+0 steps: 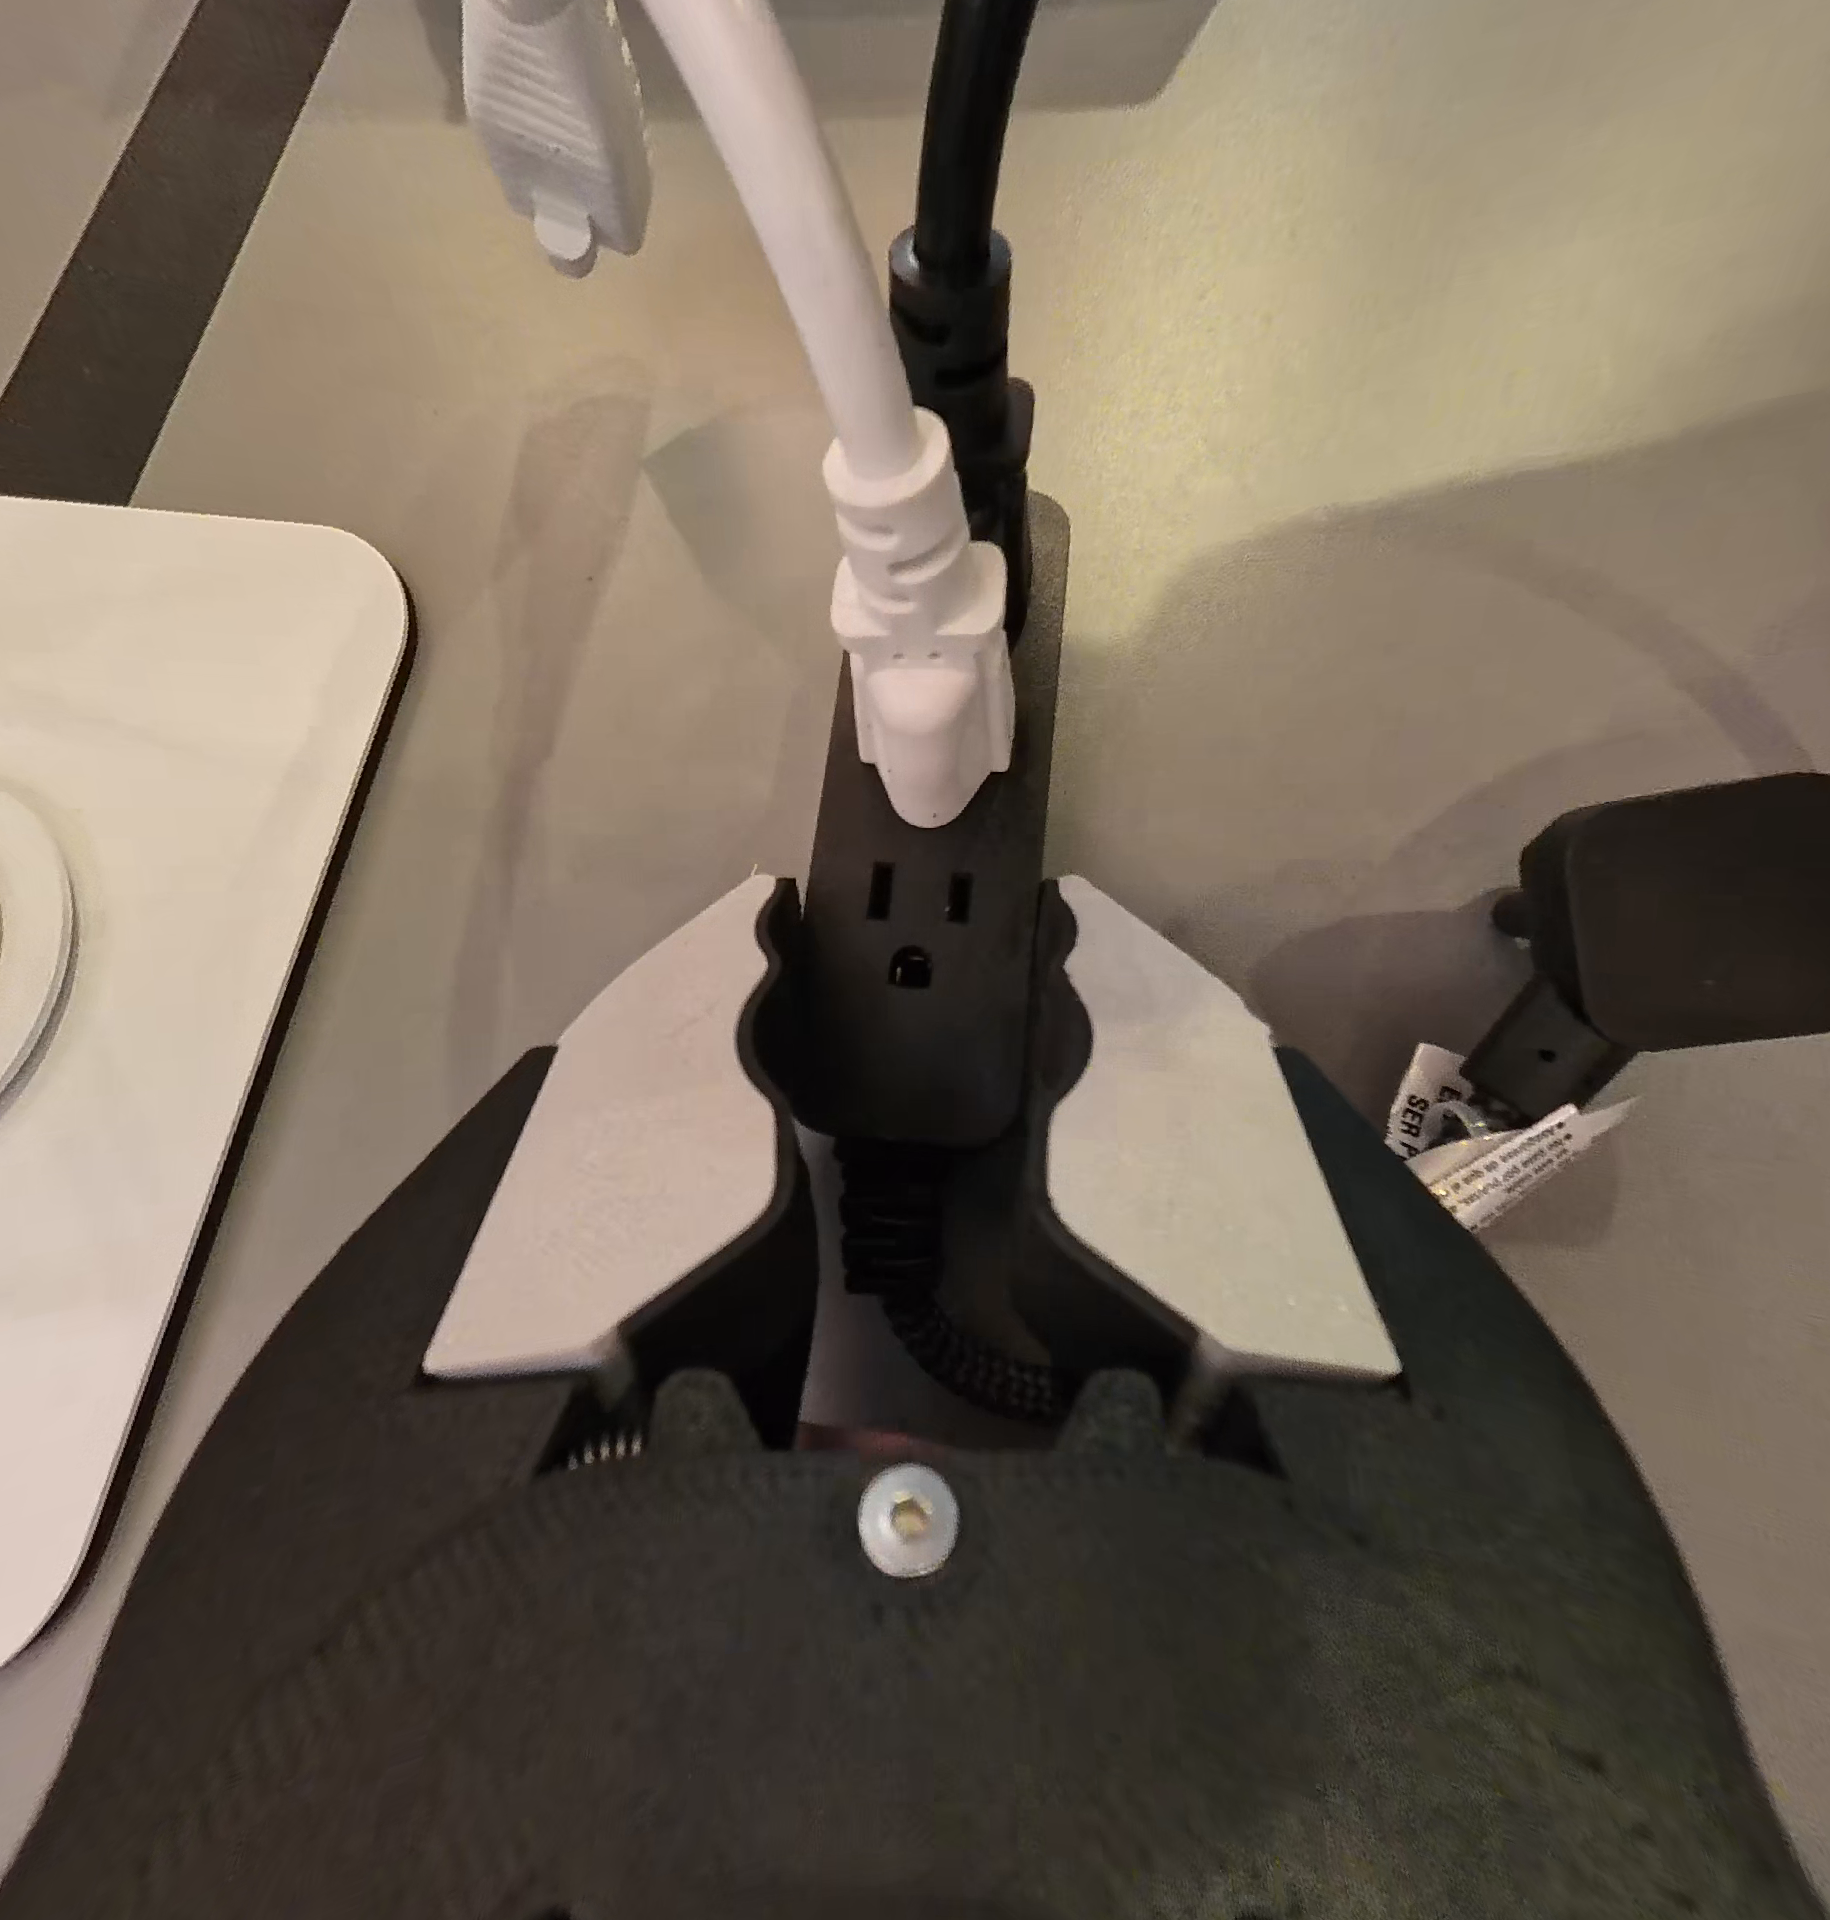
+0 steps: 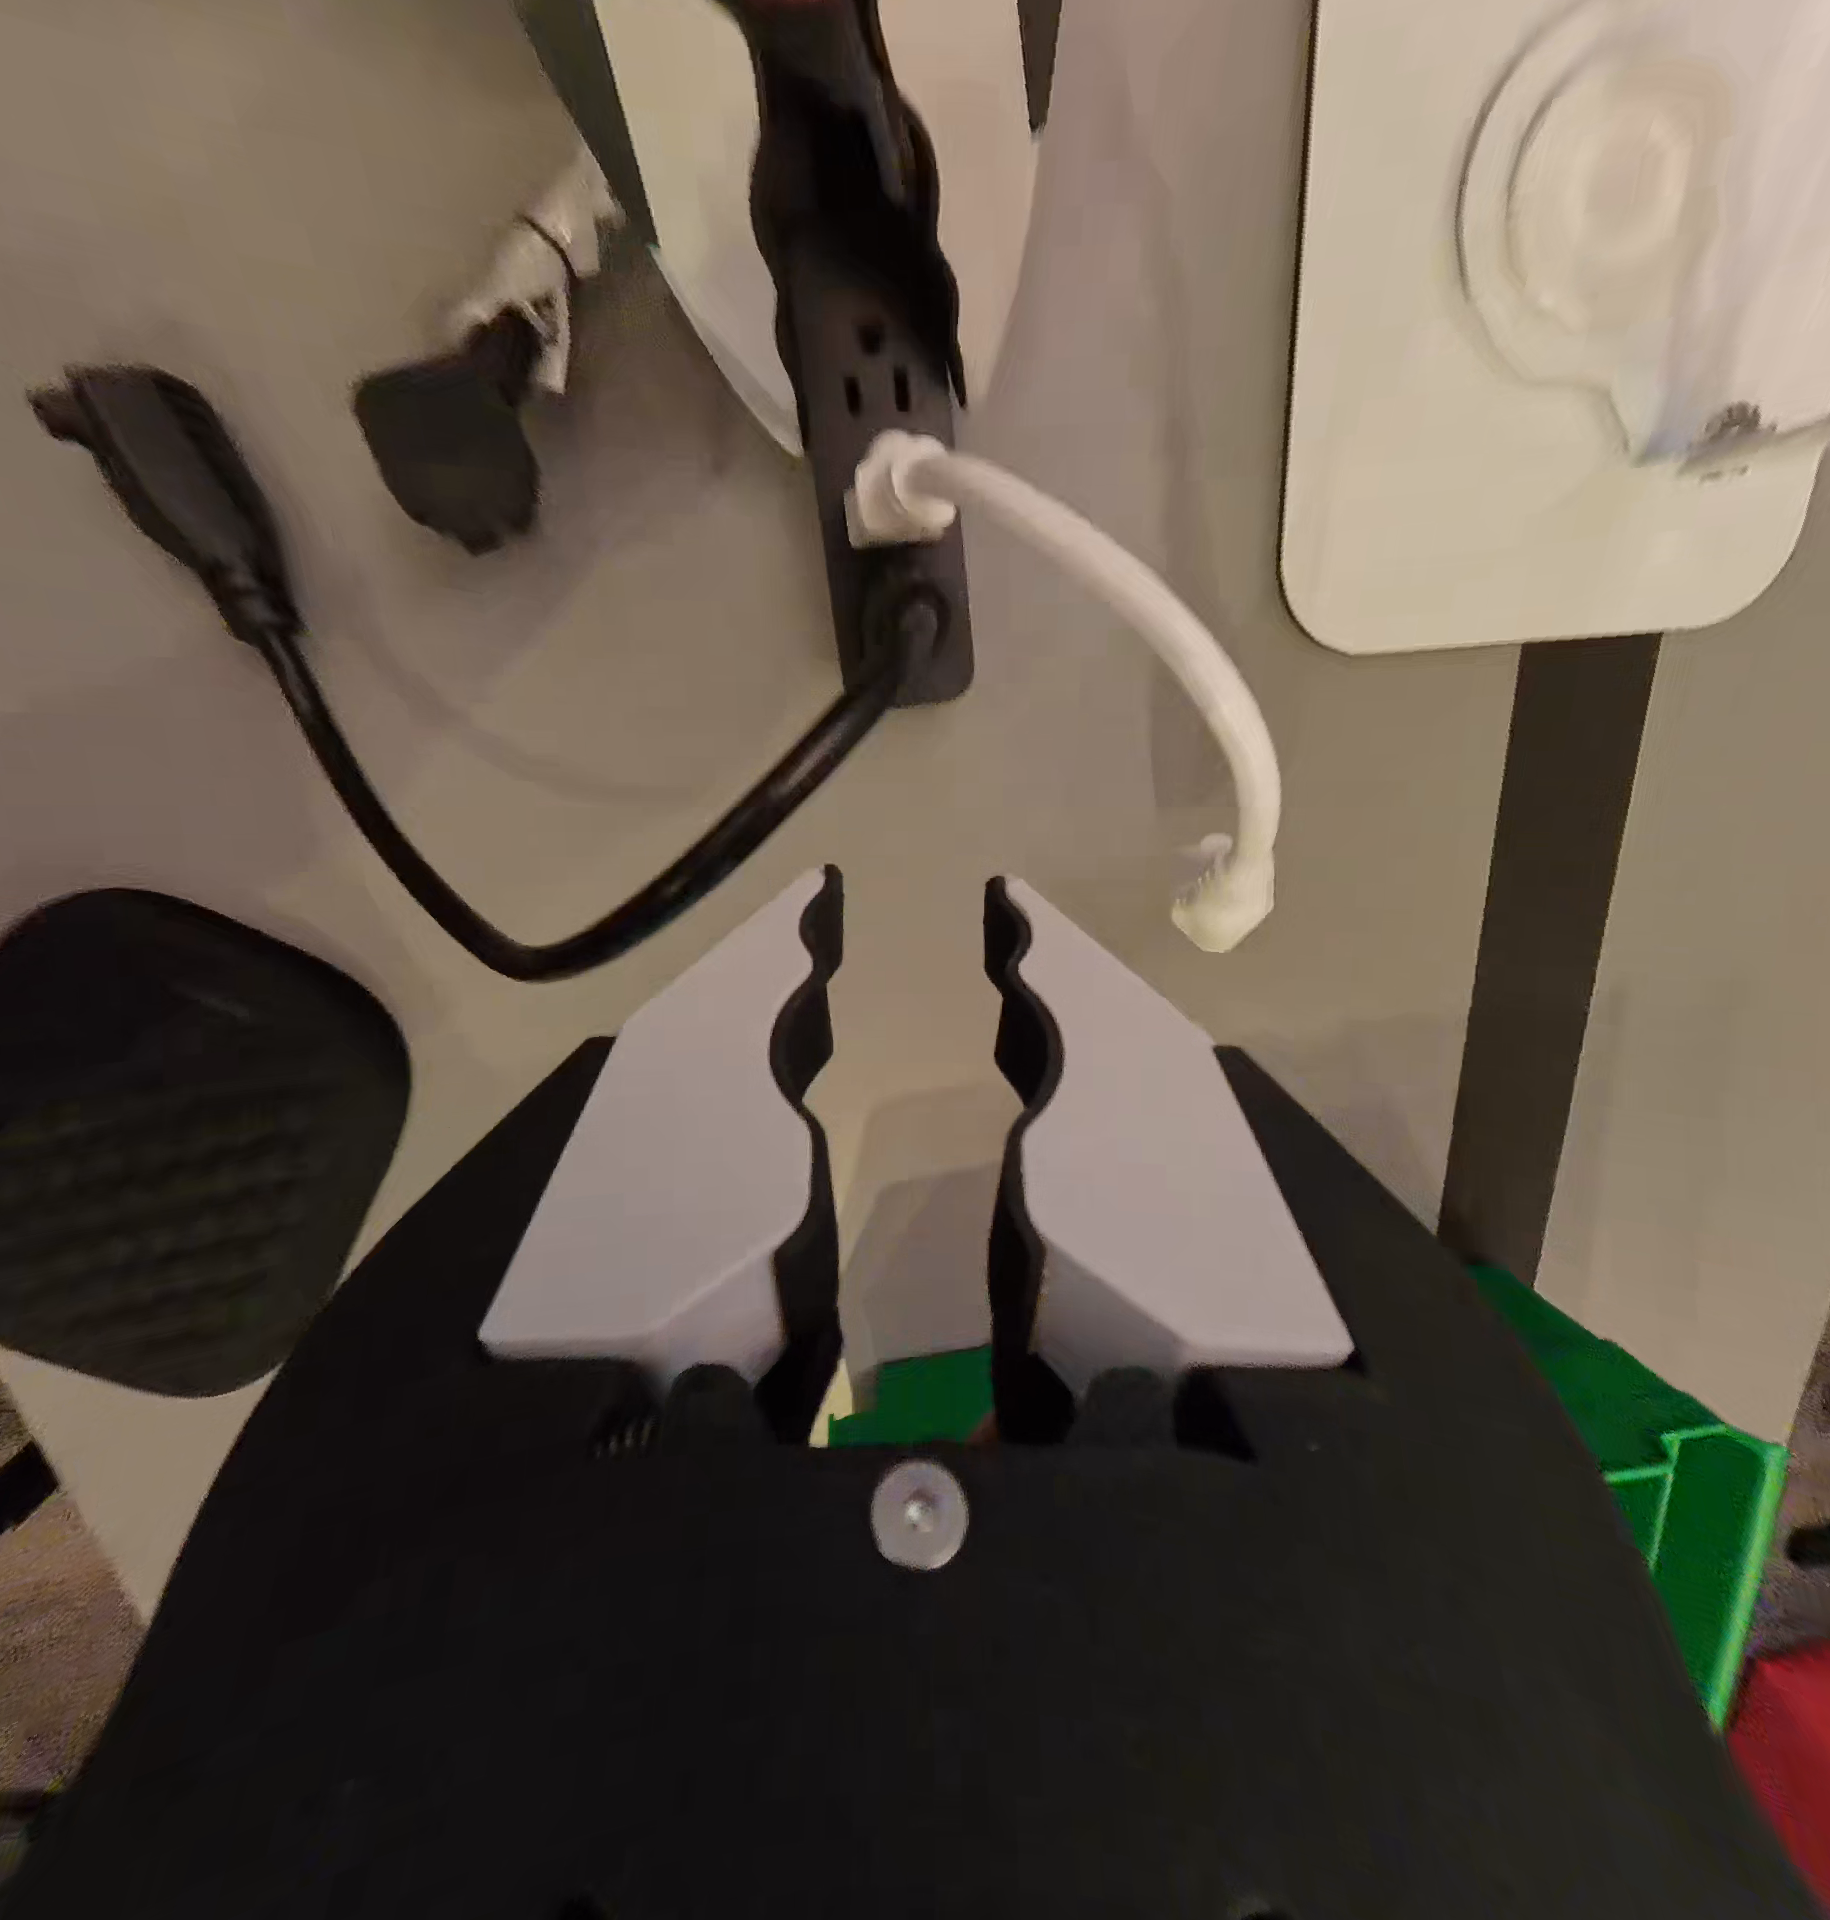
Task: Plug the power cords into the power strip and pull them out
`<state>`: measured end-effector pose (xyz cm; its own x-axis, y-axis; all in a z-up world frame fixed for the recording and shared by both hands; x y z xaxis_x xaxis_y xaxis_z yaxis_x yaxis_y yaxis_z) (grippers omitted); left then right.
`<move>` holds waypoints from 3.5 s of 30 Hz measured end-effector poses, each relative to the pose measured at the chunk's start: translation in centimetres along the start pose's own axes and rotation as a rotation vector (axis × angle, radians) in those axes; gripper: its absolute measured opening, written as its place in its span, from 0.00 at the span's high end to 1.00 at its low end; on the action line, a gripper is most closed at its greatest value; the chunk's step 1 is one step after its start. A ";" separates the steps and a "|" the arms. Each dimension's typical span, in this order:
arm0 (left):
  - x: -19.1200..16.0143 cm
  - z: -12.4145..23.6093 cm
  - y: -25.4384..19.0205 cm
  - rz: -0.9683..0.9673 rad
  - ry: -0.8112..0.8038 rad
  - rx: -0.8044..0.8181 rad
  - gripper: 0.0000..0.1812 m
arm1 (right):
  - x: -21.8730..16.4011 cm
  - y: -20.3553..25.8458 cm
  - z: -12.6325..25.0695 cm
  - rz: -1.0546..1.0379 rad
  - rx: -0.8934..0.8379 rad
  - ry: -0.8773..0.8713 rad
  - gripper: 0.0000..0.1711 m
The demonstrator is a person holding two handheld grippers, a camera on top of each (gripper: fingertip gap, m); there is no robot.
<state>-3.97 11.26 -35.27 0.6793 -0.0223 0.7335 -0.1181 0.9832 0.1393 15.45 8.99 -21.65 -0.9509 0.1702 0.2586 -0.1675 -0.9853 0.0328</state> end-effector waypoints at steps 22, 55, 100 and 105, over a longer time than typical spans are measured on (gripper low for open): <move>0.0 -0.1 0.0 -0.009 0.000 -0.003 0.76 | -0.6 -1.7 -1.1 -0.126 0.013 -0.198 0.87; 0.1 -0.1 0.0 -0.017 0.003 -0.011 0.76 | 2.5 -1.6 -10.4 0.085 0.138 -0.036 0.87; 2.9 -0.5 -0.8 -0.029 0.028 0.014 0.86 | 2.6 -1.4 -10.5 0.102 0.111 -0.057 0.87; 2.3 -0.5 -0.8 -0.024 -0.033 0.016 0.86 | 2.5 -1.4 -10.6 0.085 0.109 -0.110 0.87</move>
<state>-1.91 10.50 -34.05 0.6578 -0.0520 0.7514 -0.1142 0.9792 0.1678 10.54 10.88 -31.29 -0.9250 0.0895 0.3692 -0.0524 -0.9926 0.1095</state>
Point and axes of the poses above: each gripper's, where its closed fingertips meet, z back along the fingers, x out of its top, y = z × x across the jaws, the point moved 10 cm from there along z, back along the fingers, and after that the axes turned 6 degrees about x, right-handed, at the moved point
